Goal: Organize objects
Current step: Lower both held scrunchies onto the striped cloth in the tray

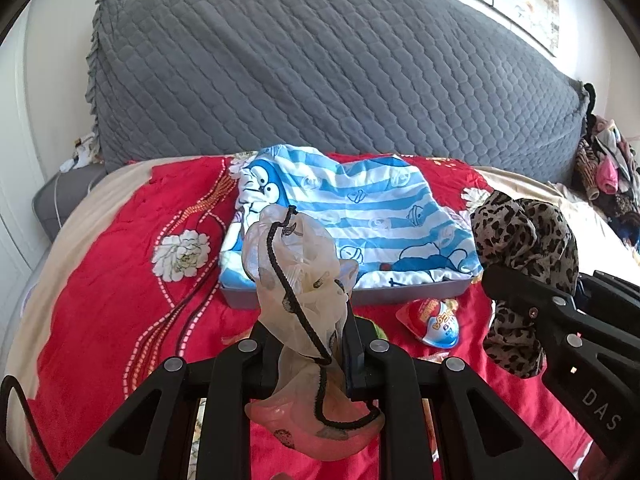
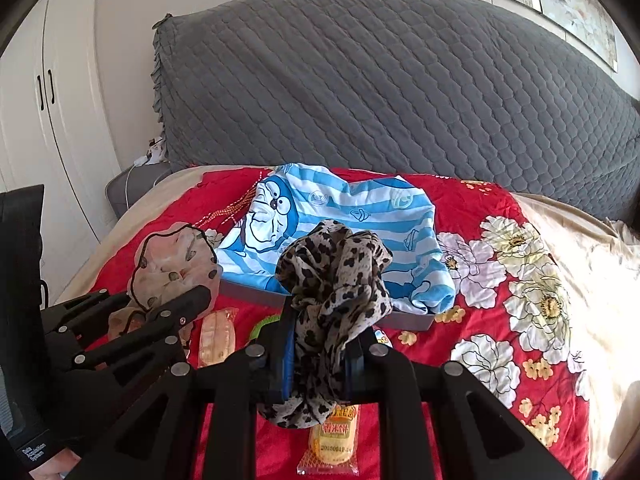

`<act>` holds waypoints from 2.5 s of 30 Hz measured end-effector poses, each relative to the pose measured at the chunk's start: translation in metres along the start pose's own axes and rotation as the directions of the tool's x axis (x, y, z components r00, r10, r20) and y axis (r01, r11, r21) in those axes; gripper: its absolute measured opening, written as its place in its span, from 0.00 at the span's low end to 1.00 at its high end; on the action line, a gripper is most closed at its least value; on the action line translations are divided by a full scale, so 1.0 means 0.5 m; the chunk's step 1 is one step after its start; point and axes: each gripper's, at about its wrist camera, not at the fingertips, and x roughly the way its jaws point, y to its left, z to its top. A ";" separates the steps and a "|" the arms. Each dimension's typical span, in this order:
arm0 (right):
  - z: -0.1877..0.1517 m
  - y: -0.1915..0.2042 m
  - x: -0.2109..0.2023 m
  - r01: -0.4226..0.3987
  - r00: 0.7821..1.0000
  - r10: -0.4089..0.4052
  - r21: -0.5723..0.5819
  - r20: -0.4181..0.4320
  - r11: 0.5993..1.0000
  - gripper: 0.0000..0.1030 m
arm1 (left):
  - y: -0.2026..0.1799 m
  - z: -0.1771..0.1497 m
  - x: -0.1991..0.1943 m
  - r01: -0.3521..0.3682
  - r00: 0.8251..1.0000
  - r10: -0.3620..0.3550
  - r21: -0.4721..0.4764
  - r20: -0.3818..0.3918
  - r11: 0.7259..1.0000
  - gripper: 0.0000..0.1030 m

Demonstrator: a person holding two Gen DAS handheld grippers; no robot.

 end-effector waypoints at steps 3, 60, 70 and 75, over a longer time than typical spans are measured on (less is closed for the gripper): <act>0.004 -0.006 0.012 -0.005 1.000 0.005 0.008 0.002 1.000 0.17 | 0.000 0.005 0.016 -0.006 1.000 0.006 0.005 -0.004 1.000 0.21; 0.084 -0.070 0.227 -0.003 0.999 0.004 0.026 -0.042 1.000 0.17 | 0.015 0.106 0.223 -0.015 0.998 0.015 0.002 -0.068 1.000 0.21; 0.099 -0.084 0.255 0.011 0.998 -0.010 0.014 -0.069 1.000 0.17 | -0.004 0.130 0.266 0.001 0.995 -0.001 0.001 -0.099 1.000 0.21; 0.105 -0.098 0.284 0.016 0.996 -0.013 0.023 -0.093 1.000 0.17 | -0.023 0.151 0.296 0.020 0.994 -0.019 0.015 -0.111 1.000 0.21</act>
